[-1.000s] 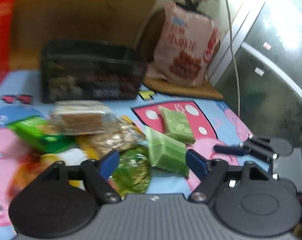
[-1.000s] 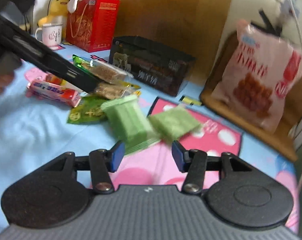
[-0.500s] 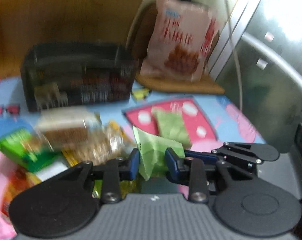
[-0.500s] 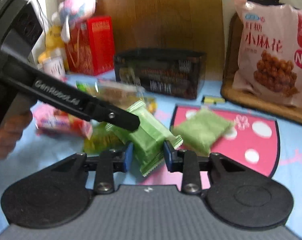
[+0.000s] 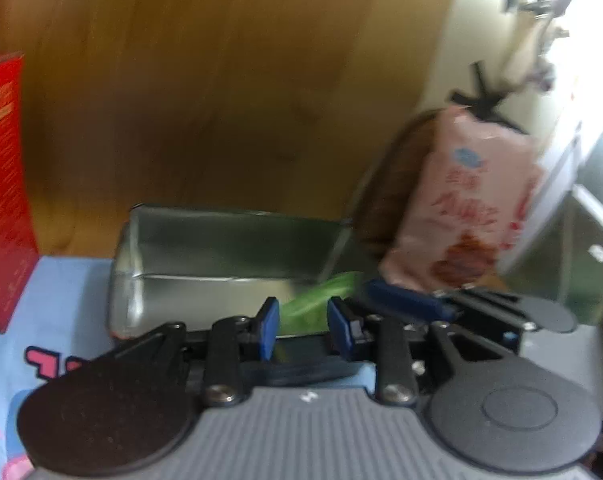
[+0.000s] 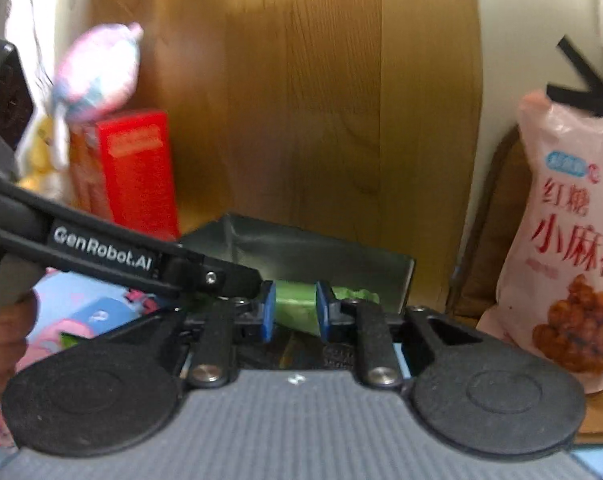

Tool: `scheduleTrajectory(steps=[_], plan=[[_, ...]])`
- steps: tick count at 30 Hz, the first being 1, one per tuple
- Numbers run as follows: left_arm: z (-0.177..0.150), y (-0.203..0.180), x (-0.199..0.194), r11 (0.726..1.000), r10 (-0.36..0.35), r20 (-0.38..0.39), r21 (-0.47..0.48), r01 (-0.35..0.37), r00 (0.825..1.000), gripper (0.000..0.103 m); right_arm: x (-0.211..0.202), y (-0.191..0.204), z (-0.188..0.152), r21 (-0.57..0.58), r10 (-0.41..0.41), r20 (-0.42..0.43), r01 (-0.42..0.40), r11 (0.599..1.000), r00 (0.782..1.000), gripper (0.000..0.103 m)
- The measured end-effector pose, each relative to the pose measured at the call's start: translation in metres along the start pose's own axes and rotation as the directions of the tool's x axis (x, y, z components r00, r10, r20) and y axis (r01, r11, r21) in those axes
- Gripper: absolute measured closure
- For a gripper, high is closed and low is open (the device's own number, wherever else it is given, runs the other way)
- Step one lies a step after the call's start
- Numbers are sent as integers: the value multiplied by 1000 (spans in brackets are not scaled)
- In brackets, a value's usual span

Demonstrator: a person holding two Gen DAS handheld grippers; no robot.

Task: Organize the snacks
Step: 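Carry the green snack over the black tin box and release it, then grasp the clear bread-cake packet with the left tool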

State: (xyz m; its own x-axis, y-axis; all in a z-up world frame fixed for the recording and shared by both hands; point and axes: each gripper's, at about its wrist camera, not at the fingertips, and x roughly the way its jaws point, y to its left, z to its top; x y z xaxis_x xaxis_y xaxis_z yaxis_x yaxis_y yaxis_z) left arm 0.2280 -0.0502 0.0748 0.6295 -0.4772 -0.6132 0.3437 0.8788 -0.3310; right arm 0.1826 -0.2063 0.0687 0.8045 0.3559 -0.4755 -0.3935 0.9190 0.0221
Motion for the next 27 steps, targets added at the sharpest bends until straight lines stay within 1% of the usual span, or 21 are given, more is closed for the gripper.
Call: scheduleTrajectory(steps=[1, 2, 3, 5, 6, 8, 9, 11, 13, 14, 17, 18, 20, 21, 22, 23, 24, 25, 27], plan=[[-2, 6, -2, 1000, 4, 1, -16, -4, 1000, 75, 0, 1, 0, -1, -25, 2, 25, 1000, 1000, 77], [-4, 13, -8, 999, -17, 15, -28, 18, 1000, 71, -7, 0, -1, 7, -27, 24, 27, 1000, 999, 77], [-8, 20, -17, 999, -40, 28, -35, 41, 999, 65, -18, -2, -3, 28, -1, 53, 0, 1000, 999, 77], [-14, 36, -36, 997, -39, 24, -70, 41, 999, 55, -35, -7, -9, 87, 76, 63, -81, 993, 995, 68], [-18, 44, -43, 995, -45, 11, -87, 46, 999, 55, -44, -10, -16, 116, 106, 58, -112, 987, 993, 62], [-27, 56, -55, 993, -66, -25, -99, 63, 998, 53, -57, -11, -34, 160, 165, 21, -166, 973, 986, 58], [-32, 60, -59, 993, -62, -47, -103, 57, 997, 51, -61, -8, -43, 166, 195, -9, -190, 968, 981, 56], [-40, 64, -60, 993, -66, -87, -107, 56, 994, 51, -67, 4, -60, 134, 234, -51, -226, 965, 971, 51], [-48, 66, -54, 992, -80, -134, -109, 66, 988, 50, -68, 20, -71, 53, 222, -76, -219, 974, 972, 37], [-51, 67, -50, 993, -76, -148, -105, 60, 986, 50, -66, 26, -73, 14, 212, -82, -212, 977, 974, 36], [-59, 66, -36, 993, -69, -182, -104, 51, 981, 50, -50, 36, -74, -43, 199, -122, -205, 978, 973, 36], [-60, 65, -27, 991, -78, -200, -119, 55, 977, 51, -43, 36, -73, -49, 190, -140, -199, 979, 972, 36], [-65, 62, -19, 989, -81, -204, -136, 53, 976, 51, -28, 34, -71, -24, 201, -164, -208, 978, 966, 37], [-67, 59, -18, 988, -84, -200, -141, 56, 976, 51, -23, 34, -70, -2, 221, -171, -225, 974, 960, 39], [-68, 56, -19, 989, -79, -196, -141, 52, 977, 51, -21, 32, -70, 26, 242, -172, -241, 970, 955, 46], [-70, 52, -22, 989, -82, -193, -139, 55, 978, 51, -22, 31, -69, 48, 251, -174, -247, 968, 952, 48], [-72, 49, -25, 988, -92, -190, -141, 66, 977, 51, -24, 32, -69, 53, 248, -175, -242, 969, 953, 55], [-76, 45, -32, 986, -104, -188, -147, 77, 977, 51, -31, 32, -70, 58, 253, -174, -246, 968, 952, 59], [-85, 34, -48, 985, -124, -169, -140, 101, 978, 53, -51, 35, -76, 61, 258, -155, -252, 966, 954, 61]])
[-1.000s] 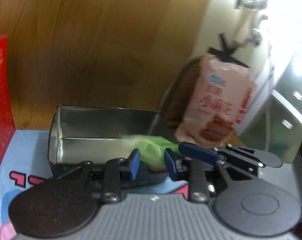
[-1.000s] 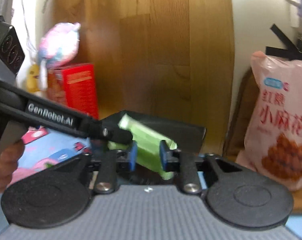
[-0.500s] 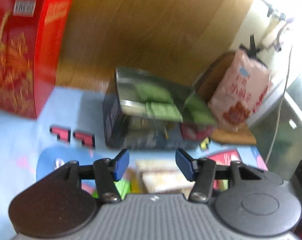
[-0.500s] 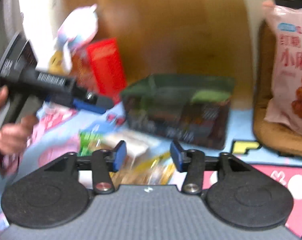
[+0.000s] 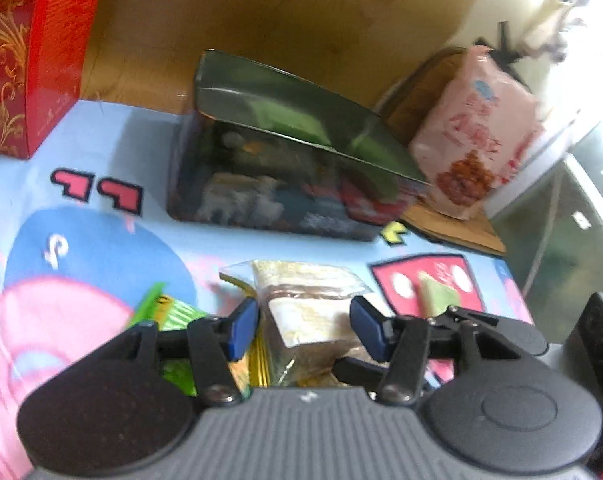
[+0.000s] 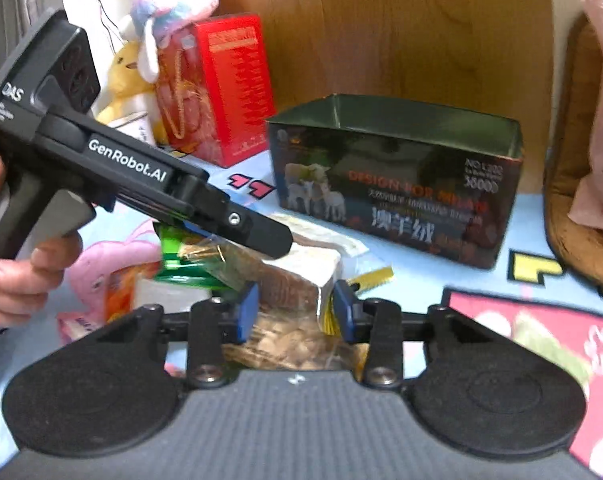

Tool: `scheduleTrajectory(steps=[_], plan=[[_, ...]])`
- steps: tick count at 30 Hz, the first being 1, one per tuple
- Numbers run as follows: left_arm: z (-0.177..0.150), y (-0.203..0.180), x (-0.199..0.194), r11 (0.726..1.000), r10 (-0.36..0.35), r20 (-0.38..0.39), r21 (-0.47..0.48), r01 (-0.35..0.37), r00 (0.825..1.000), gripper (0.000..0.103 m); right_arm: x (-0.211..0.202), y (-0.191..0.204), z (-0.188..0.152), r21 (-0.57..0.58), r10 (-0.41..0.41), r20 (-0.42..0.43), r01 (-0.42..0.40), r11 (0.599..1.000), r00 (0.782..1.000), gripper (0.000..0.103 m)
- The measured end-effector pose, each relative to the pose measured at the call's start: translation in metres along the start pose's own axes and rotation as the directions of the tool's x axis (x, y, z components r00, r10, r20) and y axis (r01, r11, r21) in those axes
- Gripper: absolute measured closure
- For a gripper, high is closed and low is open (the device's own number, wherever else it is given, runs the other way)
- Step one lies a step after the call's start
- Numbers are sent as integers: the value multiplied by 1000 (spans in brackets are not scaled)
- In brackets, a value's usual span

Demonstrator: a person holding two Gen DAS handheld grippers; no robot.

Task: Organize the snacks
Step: 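Carry the bread-cake packet into the black tin box and release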

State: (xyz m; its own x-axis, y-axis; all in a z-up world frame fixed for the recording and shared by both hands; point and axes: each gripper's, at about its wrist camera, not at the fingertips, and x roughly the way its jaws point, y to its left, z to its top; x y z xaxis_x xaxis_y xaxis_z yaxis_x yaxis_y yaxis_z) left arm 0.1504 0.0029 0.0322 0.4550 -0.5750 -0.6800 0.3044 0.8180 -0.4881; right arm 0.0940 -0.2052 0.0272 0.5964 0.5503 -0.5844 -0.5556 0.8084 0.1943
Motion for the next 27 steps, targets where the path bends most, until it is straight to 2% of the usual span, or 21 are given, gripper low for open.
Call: scheduleTrajectory(steps=[3, 5, 9, 12, 17, 19, 21, 22, 24, 26, 27], plan=[[-15, -21, -18, 998, -9, 48, 60, 6, 999, 53, -24, 19, -14, -40, -18, 53, 20, 999, 998, 62], [-9, -34, -30, 996, -20, 93, 83, 12, 995, 53, -39, 26, -14, -64, -36, 103, 43, 997, 994, 63], [32, -48, -50, 993, -64, 221, 107, 41, 973, 53, -57, 23, 16, -87, -69, 251, 93, 992, 966, 63], [67, -49, -42, 992, -38, 276, 128, 2, 960, 53, -46, 12, 47, -96, -96, 308, 132, 987, 947, 63], [102, -26, 7, 994, 55, 251, 80, -77, 966, 52, 5, -15, 69, -88, -145, 271, 174, 981, 952, 63], [106, -18, 26, 991, 99, 230, 63, -116, 968, 52, 24, -25, 70, -69, -174, 238, 195, 978, 956, 61], [107, -12, 39, 988, 121, 216, 64, -138, 969, 51, 35, -29, 70, -59, -205, 243, 226, 972, 948, 59], [106, -11, 41, 987, 134, 218, 60, -150, 967, 51, 35, -29, 71, -56, -221, 252, 242, 969, 942, 52], [103, -8, 35, 990, 117, 230, 49, -132, 966, 50, 25, -30, 69, -31, -225, 281, 243, 970, 933, 47], [96, -5, 19, 993, 98, 234, 35, -109, 967, 48, 9, -30, 65, -1, -201, 306, 211, 977, 931, 46], [89, -3, 9, 993, 108, 232, 27, -117, 967, 46, -1, -29, 61, 16, -170, 304, 174, 985, 937, 46]])
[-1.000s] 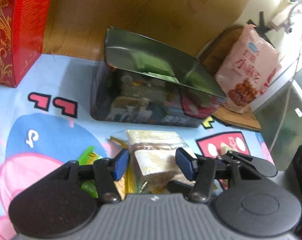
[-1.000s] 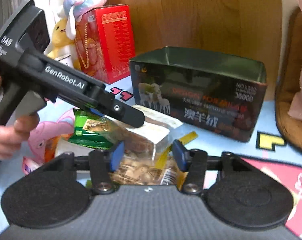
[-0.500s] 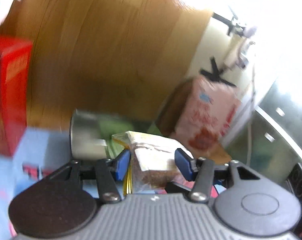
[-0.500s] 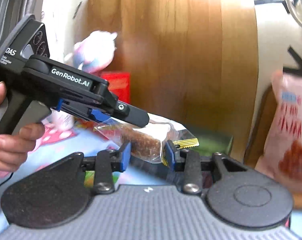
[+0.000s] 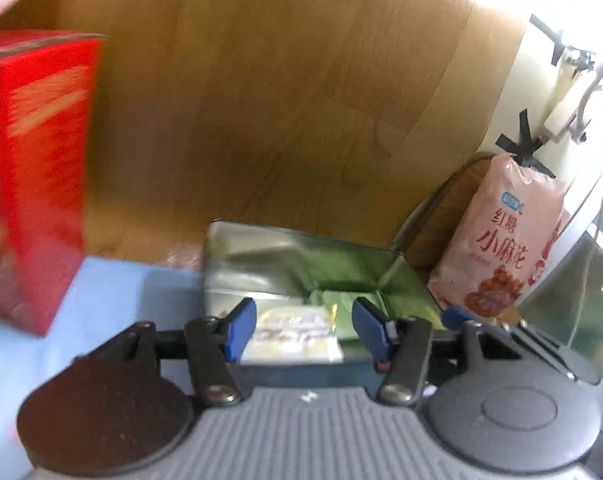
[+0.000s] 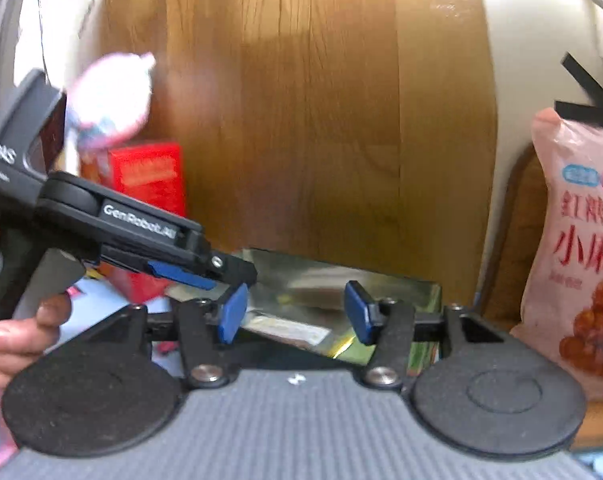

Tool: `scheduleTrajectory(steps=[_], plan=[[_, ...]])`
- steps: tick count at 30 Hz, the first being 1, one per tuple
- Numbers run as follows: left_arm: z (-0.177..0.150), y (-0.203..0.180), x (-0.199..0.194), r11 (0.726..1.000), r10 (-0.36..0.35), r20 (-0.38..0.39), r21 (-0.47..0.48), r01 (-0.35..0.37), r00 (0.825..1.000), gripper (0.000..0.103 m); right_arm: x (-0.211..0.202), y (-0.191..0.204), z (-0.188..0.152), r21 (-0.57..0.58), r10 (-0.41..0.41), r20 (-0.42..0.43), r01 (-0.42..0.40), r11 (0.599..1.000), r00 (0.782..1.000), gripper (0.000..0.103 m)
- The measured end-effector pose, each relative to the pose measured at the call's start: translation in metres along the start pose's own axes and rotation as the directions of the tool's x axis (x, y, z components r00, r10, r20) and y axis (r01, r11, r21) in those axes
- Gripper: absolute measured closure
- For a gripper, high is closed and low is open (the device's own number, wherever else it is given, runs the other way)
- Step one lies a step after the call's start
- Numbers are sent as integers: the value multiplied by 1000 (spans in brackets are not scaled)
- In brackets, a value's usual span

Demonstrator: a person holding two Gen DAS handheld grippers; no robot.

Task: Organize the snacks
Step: 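Carry the bread-cake packet into the black tin box and release, then grasp the green cracker packet with the left tool, then carry the green cracker packet into the black tin box and release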

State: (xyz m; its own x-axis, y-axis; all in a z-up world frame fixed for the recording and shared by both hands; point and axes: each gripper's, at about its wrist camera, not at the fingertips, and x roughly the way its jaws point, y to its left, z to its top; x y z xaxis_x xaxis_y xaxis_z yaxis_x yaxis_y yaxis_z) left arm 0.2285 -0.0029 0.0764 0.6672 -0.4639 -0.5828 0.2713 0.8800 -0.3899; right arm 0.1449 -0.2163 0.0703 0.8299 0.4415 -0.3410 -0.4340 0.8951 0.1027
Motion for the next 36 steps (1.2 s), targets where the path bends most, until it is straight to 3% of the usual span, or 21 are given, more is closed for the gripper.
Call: scheduleTrajectory(steps=[3, 5, 8, 11, 13, 15, 16, 18, 19, 22, 27, 32, 36], plan=[[-14, 12, -25, 1000, 30, -20, -2, -30, 999, 39, -17, 3, -11, 100, 157, -93, -147, 984, 983, 46], [-29, 24, -39, 998, 64, -54, -16, -65, 996, 38, -22, 11, -23, 145, 237, -176, -213, 966, 955, 47], [-52, 46, -58, 994, 50, -100, -89, -59, 994, 38, -24, 23, -40, 247, 355, -253, -295, 923, 900, 47], [-73, 62, -67, 984, 4, -129, -176, -27, 992, 40, -13, 28, -42, 302, 380, -279, -295, 907, 882, 49], [-83, 67, -69, 980, -31, -141, -199, 2, 989, 40, 0, 22, -41, 351, 367, -306, -254, 901, 879, 58], [-86, 66, -64, 980, -22, -158, -199, -10, 987, 42, 14, 18, -47, 422, 388, -332, -232, 876, 860, 63], [-86, 65, -59, 979, -27, -170, -205, -9, 985, 44, 20, 16, -50, 455, 406, -339, -229, 860, 849, 66], [-90, 67, -48, 974, -47, -197, -227, 1, 979, 58, 28, 15, -58, 520, 447, -352, -226, 824, 823, 68], [-93, 68, -45, 972, -51, -194, -235, 4, 980, 59, 27, 15, -62, 540, 462, -345, -230, 810, 817, 70], [-95, 65, -49, 968, -62, -177, -250, 16, 982, 62, 17, 22, -61, 547, 460, -331, -230, 805, 824, 73], [-87, 45, -66, 974, -97, -117, -214, 71, 988, 65, -15, 35, -48, 452, 392, -285, -237, 860, 875, 75], [-46, 16, -69, 979, -142, -37, -151, 135, 989, 64, -36, 35, -15, 336, 284, -182, -212, 918, 941, 75], [-3, -7, -53, 984, -155, 7, -88, 155, 988, 65, -31, 10, 12, 338, 231, -95, -187, 922, 968, 75]])
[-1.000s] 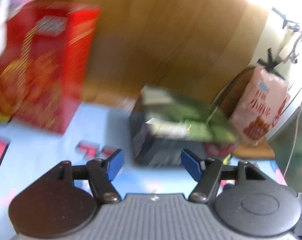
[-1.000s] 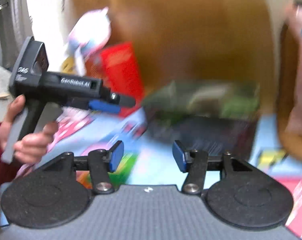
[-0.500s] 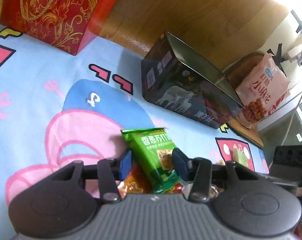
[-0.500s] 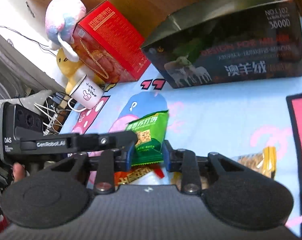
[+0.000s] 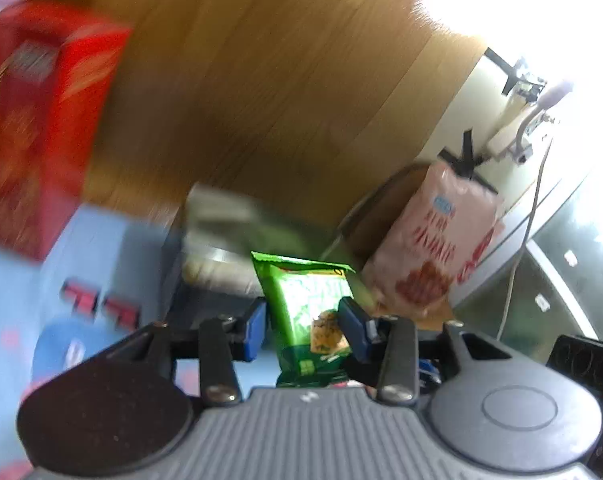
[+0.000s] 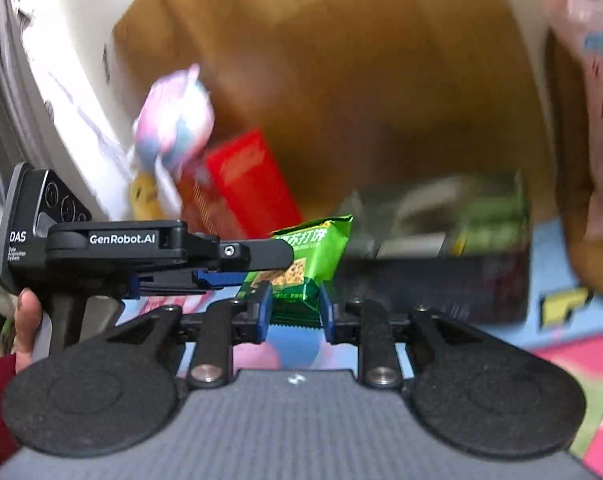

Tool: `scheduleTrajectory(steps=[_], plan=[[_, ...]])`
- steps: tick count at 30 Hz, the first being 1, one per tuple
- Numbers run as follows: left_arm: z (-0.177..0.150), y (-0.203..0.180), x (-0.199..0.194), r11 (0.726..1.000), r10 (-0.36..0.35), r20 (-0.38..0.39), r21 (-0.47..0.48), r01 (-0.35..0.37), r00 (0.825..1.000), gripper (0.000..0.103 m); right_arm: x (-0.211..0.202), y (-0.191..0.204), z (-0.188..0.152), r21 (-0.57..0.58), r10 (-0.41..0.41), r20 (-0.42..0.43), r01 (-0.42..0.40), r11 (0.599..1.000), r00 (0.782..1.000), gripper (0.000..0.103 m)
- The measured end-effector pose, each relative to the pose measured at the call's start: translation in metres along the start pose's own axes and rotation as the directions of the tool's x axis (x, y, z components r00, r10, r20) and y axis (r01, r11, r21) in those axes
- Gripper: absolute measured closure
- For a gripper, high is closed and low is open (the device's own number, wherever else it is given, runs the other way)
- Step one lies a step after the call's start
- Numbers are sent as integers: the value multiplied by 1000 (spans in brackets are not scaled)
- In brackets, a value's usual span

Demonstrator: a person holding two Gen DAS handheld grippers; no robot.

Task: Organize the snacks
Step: 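Carry the green cracker packet into the black tin box and release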

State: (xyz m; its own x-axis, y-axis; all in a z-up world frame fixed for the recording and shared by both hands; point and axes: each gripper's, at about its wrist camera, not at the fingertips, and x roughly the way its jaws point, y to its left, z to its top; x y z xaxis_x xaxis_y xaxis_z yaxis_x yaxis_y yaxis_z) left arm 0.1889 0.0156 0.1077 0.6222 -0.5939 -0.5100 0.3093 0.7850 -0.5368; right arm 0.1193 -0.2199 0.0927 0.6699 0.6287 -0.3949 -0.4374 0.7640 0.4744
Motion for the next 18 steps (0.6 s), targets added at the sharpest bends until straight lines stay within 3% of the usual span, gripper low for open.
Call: scheduleTrajectory(steps=[3, 11, 14, 18], plan=[[21, -9, 30, 999, 23, 12, 47, -23, 1000, 64, 10, -18, 21, 7, -30, 41, 30, 1000, 999, 76], [27, 13, 114, 997, 78, -71, 0, -78, 994, 61, 58, -65, 30, -13, -156, 4, 156, 988, 988, 74], [25, 11, 123, 995, 100, -63, 27, -99, 993, 56, 59, -65, 27, -83, -241, 42, 244, 966, 970, 71], [18, 4, 100, 995, 96, -37, 40, -94, 995, 55, 35, -67, 23, -48, -230, 92, 235, 971, 969, 65]])
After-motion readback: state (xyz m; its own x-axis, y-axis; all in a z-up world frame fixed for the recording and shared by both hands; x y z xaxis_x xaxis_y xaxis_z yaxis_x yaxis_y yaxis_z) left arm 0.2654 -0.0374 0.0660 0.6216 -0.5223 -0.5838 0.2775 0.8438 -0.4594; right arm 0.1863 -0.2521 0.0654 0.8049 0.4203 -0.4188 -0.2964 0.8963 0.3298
